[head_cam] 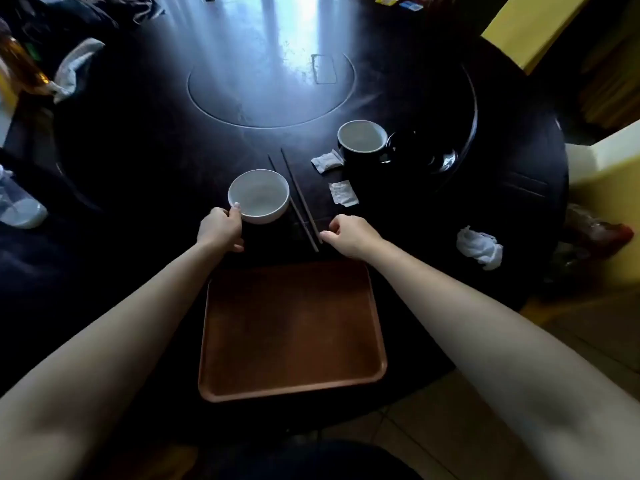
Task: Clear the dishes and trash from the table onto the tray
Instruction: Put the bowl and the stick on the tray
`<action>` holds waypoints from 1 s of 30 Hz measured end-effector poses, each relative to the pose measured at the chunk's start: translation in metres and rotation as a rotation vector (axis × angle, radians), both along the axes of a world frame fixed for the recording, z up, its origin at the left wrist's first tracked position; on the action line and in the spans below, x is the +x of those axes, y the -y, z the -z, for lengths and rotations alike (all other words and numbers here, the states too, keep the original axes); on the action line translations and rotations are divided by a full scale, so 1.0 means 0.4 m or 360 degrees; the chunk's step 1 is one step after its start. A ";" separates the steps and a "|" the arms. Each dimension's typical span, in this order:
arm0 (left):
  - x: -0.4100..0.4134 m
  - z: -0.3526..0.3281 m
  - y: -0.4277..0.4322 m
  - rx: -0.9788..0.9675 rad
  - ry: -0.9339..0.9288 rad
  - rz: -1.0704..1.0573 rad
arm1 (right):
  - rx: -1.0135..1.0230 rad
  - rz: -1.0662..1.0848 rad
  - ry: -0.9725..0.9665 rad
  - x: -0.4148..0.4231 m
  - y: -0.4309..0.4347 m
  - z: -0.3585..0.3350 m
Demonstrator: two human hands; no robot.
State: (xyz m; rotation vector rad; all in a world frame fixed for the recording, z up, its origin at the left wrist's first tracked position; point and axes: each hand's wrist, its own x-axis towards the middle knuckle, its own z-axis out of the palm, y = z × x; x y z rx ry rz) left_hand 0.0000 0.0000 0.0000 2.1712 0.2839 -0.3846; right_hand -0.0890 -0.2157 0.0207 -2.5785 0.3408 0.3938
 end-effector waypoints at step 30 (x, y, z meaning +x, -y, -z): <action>0.125 0.057 0.024 -0.0170 -0.0117 -0.0030 | -0.0083 0.0417 -0.0055 0.175 -0.122 0.047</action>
